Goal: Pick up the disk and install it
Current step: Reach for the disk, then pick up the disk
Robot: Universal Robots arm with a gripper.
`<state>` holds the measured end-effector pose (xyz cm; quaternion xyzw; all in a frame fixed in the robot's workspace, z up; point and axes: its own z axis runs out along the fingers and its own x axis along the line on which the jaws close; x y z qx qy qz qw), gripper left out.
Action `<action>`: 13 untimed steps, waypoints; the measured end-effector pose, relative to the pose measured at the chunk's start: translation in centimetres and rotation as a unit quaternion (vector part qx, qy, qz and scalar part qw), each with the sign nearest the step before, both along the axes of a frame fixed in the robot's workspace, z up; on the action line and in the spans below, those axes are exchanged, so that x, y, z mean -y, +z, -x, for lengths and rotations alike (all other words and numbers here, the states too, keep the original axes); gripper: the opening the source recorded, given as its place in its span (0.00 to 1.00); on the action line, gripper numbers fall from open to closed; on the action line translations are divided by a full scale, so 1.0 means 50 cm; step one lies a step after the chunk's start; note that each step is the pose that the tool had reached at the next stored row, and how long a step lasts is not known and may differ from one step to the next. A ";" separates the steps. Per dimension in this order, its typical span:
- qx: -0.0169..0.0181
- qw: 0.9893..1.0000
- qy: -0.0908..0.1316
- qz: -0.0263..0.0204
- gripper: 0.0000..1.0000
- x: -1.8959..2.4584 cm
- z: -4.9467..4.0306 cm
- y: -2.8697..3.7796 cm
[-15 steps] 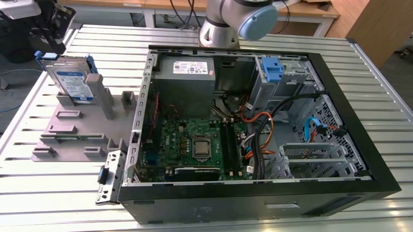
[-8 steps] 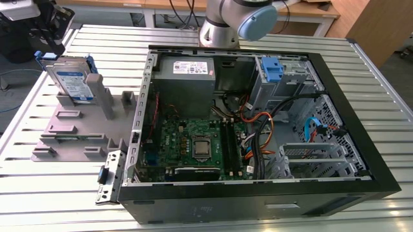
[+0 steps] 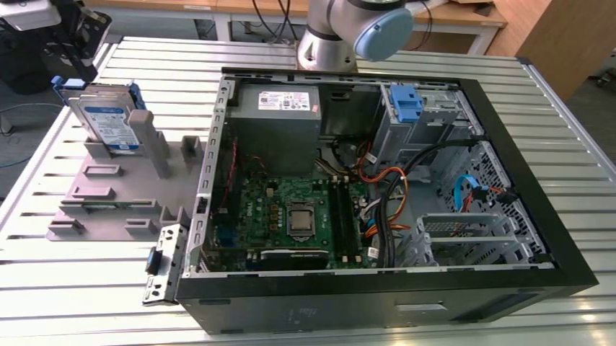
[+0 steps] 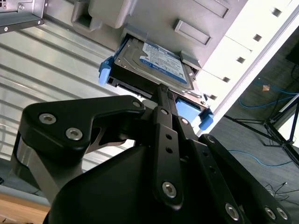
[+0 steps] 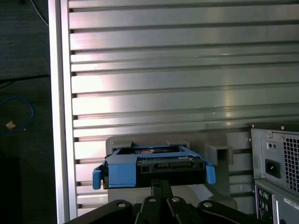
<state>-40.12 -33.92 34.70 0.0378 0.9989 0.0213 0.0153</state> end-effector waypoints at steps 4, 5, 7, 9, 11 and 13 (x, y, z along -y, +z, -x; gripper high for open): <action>0.000 1.000 0.000 0.000 0.11 -0.0016 0.000 -0.001; 0.000 1.000 0.000 0.000 0.11 -0.0016 0.000 -0.001; 0.000 1.000 0.000 0.000 0.11 -0.0016 0.000 -0.001; 0.000 1.000 0.000 0.000 0.11 -0.0017 0.000 -0.002; 0.000 1.000 0.000 0.000 0.11 -0.0017 0.000 -0.002; 0.000 1.000 0.000 0.000 0.11 -0.0017 0.000 -0.002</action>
